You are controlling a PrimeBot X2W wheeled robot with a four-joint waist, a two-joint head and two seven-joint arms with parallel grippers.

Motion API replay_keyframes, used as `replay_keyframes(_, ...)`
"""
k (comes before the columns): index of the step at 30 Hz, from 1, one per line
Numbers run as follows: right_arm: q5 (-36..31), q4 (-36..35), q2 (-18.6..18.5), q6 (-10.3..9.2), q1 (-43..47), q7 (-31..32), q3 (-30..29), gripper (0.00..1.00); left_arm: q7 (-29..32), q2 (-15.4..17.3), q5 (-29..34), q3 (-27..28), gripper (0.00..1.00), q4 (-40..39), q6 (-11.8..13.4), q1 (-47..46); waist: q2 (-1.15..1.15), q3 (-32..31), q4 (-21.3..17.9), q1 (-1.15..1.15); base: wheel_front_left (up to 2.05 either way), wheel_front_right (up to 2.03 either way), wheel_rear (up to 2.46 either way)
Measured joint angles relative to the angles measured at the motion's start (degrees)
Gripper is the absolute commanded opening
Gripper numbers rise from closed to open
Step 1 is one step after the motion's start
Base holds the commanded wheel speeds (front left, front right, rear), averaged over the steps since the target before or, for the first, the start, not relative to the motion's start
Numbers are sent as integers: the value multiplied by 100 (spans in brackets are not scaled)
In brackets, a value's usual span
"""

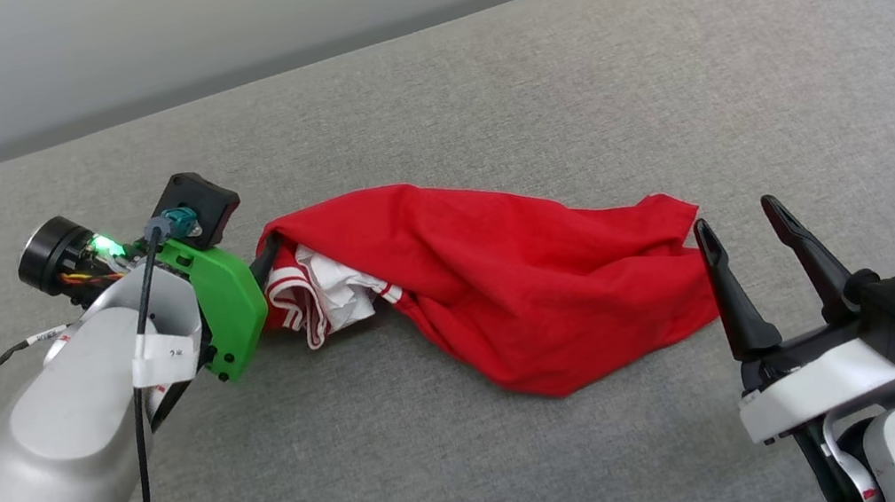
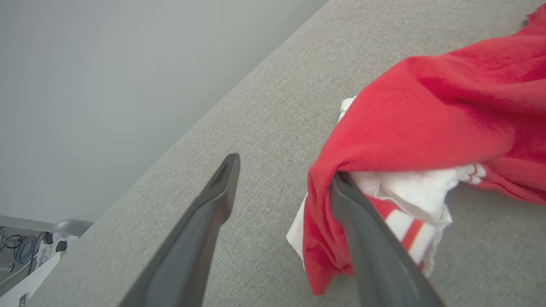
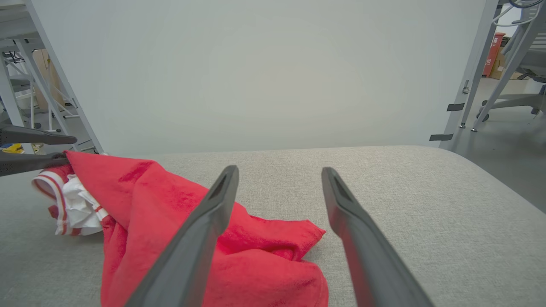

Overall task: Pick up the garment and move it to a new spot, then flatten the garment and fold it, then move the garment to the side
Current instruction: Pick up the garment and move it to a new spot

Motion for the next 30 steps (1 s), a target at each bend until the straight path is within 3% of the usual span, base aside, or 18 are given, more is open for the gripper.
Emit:
replay_keyframes(8, -126, 7, 2, 0, 41, 0, -142, 100, -953, -348, -259, 390, 100, 558, 269, -16, 0, -242, 410, 0, 0, 0, 0)
replay_keyframes(15, -279, 10, 3, 0, 261, 0, -307, 100, -1381, -467, -572, 792, 100, 345, 537, 321, 0, -575, 847, 0, 0, 0, 0)
replay_keyframes(20, -308, -29, -42, 0, 393, 0, -426, 100, -1473, -459, -804, 1524, 100, -548, 984, 1042, 0, -835, 1113, 0, 0, 0, 0)
replay_keyframes(25, -296, -145, -116, 0, 558, -1, -524, 100, -1473, -486, -530, 2372, 100, -1996, 1488, 2291, 0, -1056, 1341, 0, 0, 0, 0)
replay_keyframes(30, -277, -178, -163, 0, 733, 0, -512, 100, -1473, -768, -100, 2827, 100, -2949, 1637, 3498, 0, -1198, 1501, 0, 0, 0, 0)
